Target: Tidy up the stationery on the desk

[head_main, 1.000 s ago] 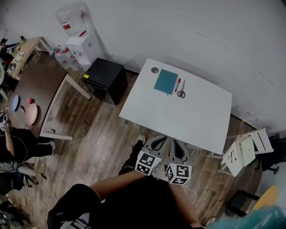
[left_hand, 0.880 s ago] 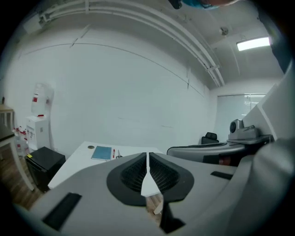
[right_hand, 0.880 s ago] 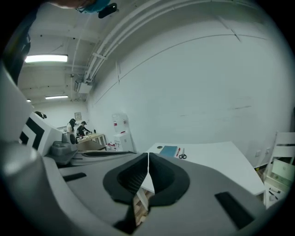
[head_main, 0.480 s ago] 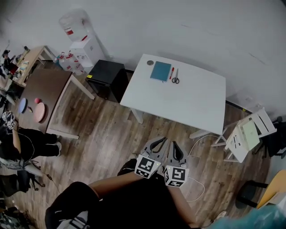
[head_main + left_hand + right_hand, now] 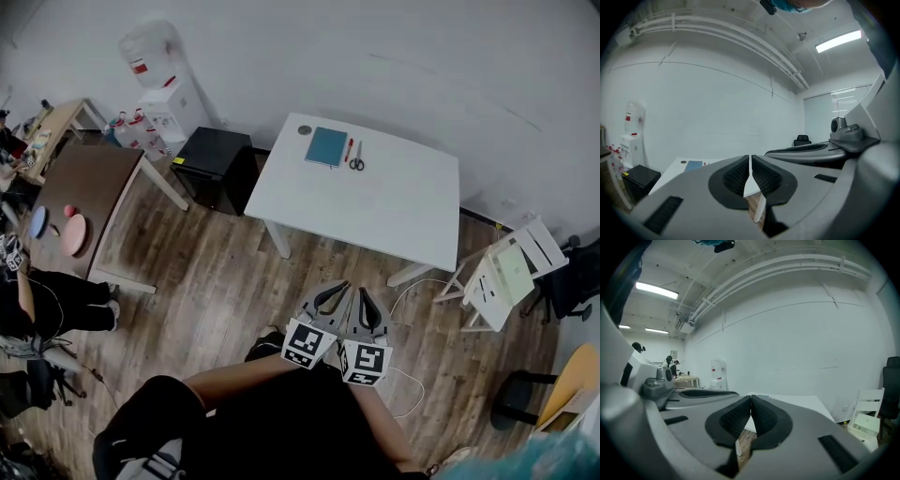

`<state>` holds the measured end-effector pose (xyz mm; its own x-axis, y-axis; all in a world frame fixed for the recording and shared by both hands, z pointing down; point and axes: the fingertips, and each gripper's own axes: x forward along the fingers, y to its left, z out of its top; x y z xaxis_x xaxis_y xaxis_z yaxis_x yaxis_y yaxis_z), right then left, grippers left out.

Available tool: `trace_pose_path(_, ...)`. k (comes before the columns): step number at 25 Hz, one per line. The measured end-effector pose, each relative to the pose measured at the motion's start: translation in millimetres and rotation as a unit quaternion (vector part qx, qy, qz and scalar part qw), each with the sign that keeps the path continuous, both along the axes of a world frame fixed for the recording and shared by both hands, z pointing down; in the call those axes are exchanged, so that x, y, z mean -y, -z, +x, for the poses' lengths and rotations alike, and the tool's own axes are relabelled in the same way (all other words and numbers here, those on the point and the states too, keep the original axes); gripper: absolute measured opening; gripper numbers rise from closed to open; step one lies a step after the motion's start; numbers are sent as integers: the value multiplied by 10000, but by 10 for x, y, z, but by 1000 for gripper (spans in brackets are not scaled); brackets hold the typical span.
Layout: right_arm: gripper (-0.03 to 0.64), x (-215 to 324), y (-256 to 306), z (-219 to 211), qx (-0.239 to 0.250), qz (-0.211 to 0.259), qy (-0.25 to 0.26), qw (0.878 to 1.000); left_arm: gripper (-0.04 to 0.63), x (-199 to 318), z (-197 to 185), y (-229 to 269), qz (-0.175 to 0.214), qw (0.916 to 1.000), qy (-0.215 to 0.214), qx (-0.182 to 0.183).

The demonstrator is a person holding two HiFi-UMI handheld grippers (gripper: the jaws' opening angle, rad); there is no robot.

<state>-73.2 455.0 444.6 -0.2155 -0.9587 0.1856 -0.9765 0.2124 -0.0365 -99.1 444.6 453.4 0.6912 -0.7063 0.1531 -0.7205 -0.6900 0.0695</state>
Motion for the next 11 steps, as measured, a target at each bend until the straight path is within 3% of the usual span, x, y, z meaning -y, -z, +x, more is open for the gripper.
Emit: trace_pose_path(11, 32, -9, -100, -192, -75, -105, 196, 9997, 28, -13, -169, -64, -19, 9999, 136, -30)
